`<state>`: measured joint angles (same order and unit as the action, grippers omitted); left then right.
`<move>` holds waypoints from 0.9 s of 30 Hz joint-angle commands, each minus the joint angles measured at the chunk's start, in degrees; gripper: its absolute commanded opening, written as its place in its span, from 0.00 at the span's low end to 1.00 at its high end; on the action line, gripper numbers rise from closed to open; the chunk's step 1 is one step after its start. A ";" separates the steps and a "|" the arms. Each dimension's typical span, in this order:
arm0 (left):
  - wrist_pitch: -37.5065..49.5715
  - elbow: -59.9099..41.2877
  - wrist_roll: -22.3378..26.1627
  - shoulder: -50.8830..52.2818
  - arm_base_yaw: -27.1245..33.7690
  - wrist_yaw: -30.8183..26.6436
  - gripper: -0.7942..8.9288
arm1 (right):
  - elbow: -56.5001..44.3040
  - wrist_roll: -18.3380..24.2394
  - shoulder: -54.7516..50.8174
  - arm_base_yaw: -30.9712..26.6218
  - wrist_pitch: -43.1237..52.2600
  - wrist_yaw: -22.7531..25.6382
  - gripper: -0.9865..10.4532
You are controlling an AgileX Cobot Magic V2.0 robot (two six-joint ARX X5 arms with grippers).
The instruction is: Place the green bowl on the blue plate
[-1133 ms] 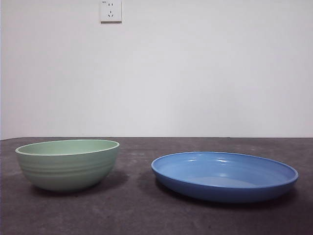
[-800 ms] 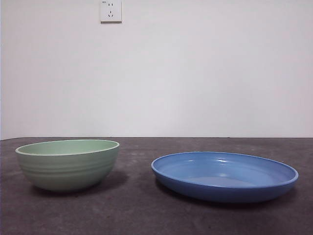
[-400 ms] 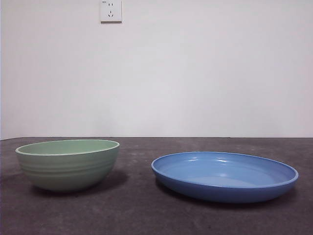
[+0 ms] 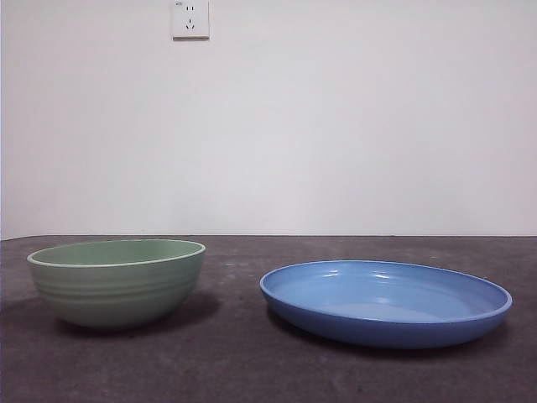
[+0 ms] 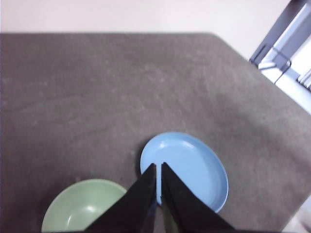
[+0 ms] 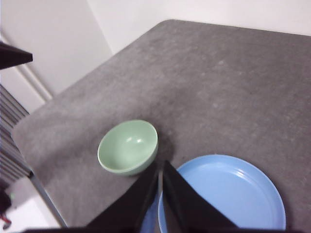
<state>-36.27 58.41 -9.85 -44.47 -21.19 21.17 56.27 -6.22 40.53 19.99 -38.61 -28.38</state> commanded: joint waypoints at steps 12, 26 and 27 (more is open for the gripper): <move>-0.11 1.11 1.68 -0.37 -0.26 -0.04 0.57 | 0.96 -0.22 -0.20 0.35 -1.73 -0.07 0.35; -1.70 1.11 0.11 -0.79 -0.17 -0.15 0.77 | 0.96 -1.31 -0.22 0.35 -1.75 -0.07 0.63; -2.47 1.11 -0.33 -1.20 -0.07 -0.15 0.77 | 0.96 -1.33 -0.22 0.35 -1.88 -0.17 0.63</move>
<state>-38.57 58.43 -9.15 -44.82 -21.15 20.99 56.25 -7.29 40.10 19.99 -40.62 -28.36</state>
